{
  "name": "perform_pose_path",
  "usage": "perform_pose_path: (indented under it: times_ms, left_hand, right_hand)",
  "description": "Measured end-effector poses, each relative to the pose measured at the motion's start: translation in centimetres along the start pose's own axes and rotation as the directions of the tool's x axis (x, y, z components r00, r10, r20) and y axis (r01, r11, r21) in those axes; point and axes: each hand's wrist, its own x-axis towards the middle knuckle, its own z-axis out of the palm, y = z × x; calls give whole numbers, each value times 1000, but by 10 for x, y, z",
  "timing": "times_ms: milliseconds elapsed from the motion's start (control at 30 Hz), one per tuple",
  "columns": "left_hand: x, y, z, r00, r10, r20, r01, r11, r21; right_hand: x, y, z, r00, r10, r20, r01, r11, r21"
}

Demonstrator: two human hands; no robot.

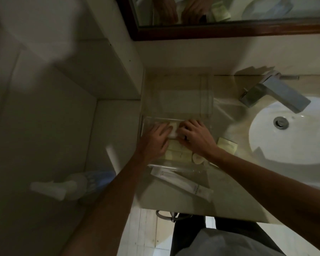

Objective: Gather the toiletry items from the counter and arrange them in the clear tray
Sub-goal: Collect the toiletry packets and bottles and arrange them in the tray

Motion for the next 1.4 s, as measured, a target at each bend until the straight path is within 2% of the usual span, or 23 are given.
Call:
perform_pose_path:
  times_ms: [133,267,367,467,567,633,733,800,833,867,933,1000,1067,1133,1167,1300,1400]
  left_hand:
    - [3,-4,5,997,1,77,-5,999,47]
    - [5,4,1,996,-6,93,1,999,53]
    - [7,32,-1,998,41,42,-41,999,5]
    - [18,90,10,995,99,31,-99,995,-8]
    - [34,154,30,975,202,92,-201,979,-18]
    - [39,189,46,962,226,152,-231,973,17]
    - [37,222,69,958,87,275,-120,987,107]
    - [32,239,79,959,16,283,-58,988,140]
    - [29,246,83,961,27,275,-71,986,151]
    - [26,251,86,961,73,266,-117,981,153]
    - [17,255,89,936,227,269,-255,964,74]
    - [7,256,87,924,272,269,-282,960,-3]
    - [3,257,84,947,155,282,-167,986,19]
    - [-1,258,84,964,6,266,-19,999,46]
    - [-3,257,86,962,-24,272,14,999,38]
    - [-9,253,87,956,8,294,6,999,-47]
    - [-11,259,80,976,-14,219,42,992,-123]
  right_hand:
    - [-2,1,3,999,21,48,-20,999,-37]
    - [-21,6,-19,998,39,-45,-39,999,7]
    - [-63,25,-45,978,169,-122,-162,985,59]
    - [-124,56,-64,954,254,-161,-248,967,60]
    - [-196,82,-81,966,251,-53,-253,966,-42]
    - [-245,94,-93,950,311,34,-305,945,-120]
    - [-307,97,-110,842,524,126,-499,846,-185]
    - [-338,94,-112,758,619,206,-582,784,-217]
    - [-348,92,-110,737,629,248,-589,778,-220]
    - [-355,91,-106,737,612,286,-579,790,-201]
    - [-355,93,-97,794,499,347,-486,864,-130]
    - [-343,96,-91,847,351,400,-343,935,-94]
    - [-326,96,-89,866,287,410,-287,956,-61]
    - [-314,96,-89,873,271,405,-290,957,-16]
    - [-309,95,-89,873,268,409,-297,955,8]
    - [-300,95,-84,869,203,452,-231,973,5]
    - [-292,97,-82,902,111,416,-123,992,2]
